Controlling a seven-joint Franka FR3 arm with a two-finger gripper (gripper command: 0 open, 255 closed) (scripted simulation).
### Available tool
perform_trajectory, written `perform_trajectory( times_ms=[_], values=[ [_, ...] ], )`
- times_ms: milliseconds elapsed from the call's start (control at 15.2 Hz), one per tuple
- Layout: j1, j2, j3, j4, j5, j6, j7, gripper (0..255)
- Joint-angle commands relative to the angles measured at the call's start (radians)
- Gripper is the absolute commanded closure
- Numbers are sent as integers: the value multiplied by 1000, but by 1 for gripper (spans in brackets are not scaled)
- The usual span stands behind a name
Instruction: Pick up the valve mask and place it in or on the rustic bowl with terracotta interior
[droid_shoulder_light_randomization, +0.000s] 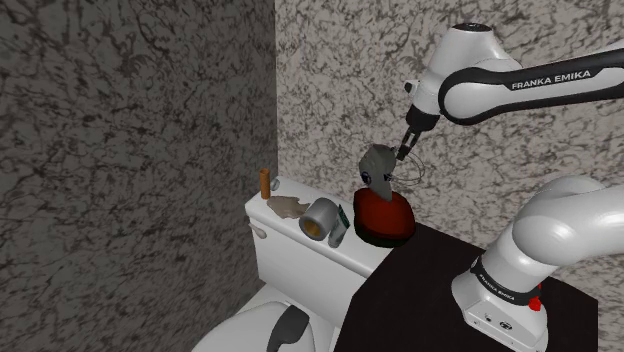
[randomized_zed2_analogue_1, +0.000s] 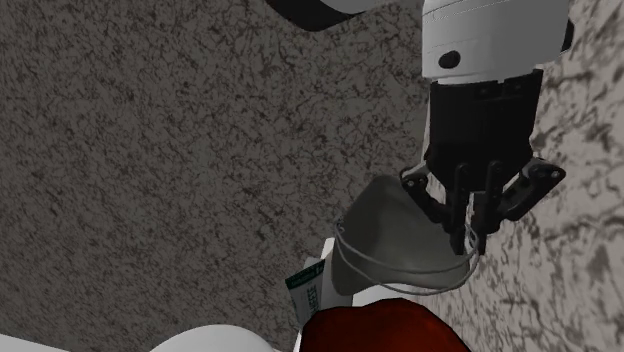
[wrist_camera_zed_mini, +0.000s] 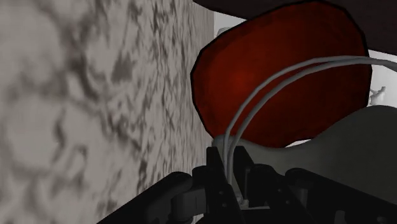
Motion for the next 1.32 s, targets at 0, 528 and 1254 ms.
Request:
perform_trajectory(
  times_ms=[0, 528, 1254],
  values=[
    [-47, 14, -2, -37, 26, -72, 91, 255],
    [-61, 85, 14, -110, 31, 72, 93, 255],
    [-44, 64, 0, -126, 24, 65, 103, 0]
  ],
)
